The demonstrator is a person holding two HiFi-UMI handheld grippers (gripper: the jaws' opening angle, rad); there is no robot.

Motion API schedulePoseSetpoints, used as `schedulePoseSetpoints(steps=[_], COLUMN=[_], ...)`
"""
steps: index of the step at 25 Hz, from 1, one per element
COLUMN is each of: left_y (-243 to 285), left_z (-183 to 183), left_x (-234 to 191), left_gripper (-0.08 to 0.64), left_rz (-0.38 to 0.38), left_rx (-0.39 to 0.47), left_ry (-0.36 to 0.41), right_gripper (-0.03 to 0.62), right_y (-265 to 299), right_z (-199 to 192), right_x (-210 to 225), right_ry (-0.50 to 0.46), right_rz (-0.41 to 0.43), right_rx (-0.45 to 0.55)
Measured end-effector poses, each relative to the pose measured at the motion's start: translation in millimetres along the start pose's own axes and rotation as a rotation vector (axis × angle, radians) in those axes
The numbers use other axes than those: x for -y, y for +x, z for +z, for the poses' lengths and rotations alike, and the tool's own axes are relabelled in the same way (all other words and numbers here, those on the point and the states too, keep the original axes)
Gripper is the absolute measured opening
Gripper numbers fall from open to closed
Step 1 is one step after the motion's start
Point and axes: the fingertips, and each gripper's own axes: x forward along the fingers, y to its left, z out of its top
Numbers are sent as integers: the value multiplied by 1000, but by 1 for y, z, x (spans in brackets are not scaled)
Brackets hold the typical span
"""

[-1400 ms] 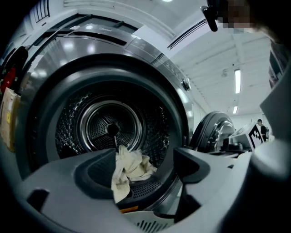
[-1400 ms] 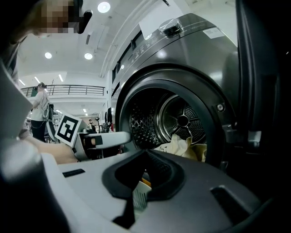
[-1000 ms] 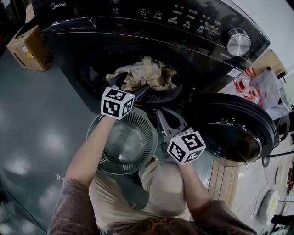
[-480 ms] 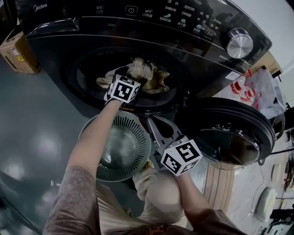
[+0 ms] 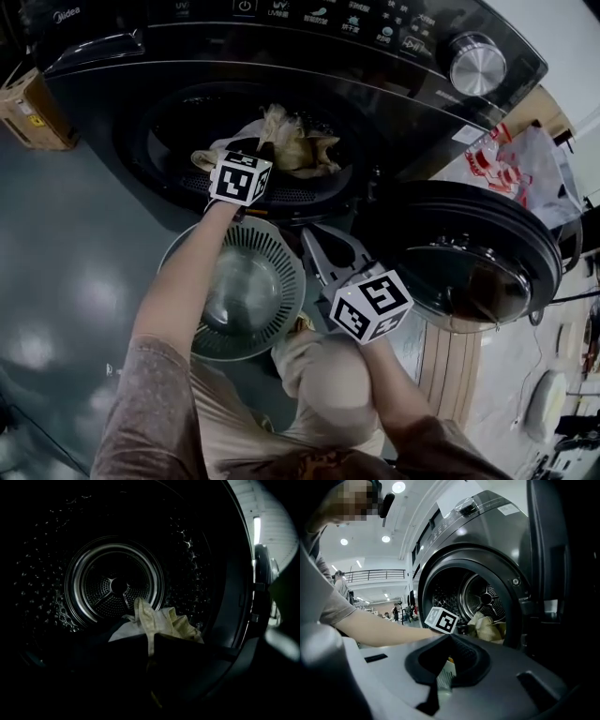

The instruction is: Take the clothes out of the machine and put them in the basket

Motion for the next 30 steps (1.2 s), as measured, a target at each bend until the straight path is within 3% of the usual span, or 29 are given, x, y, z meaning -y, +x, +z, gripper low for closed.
schedulePoseSetpoints(steps=[12, 23, 30], left_y=[-96, -197, -245], left_z=[23, -31, -37], left_x=[42, 74, 85], left_gripper=[12, 12, 12], left_rz=[-87, -78, -78], left_rx=[86, 69, 96], left_ry=[-58, -128, -151], right_gripper=[-3, -3, -3], right_y=[11, 24, 26], right_z=[-4, -3, -3], right_x=[11, 10, 6], right_ry=[-31, -14, -43], right_rz=[-41, -57, -73], right_rx=[6, 30, 29])
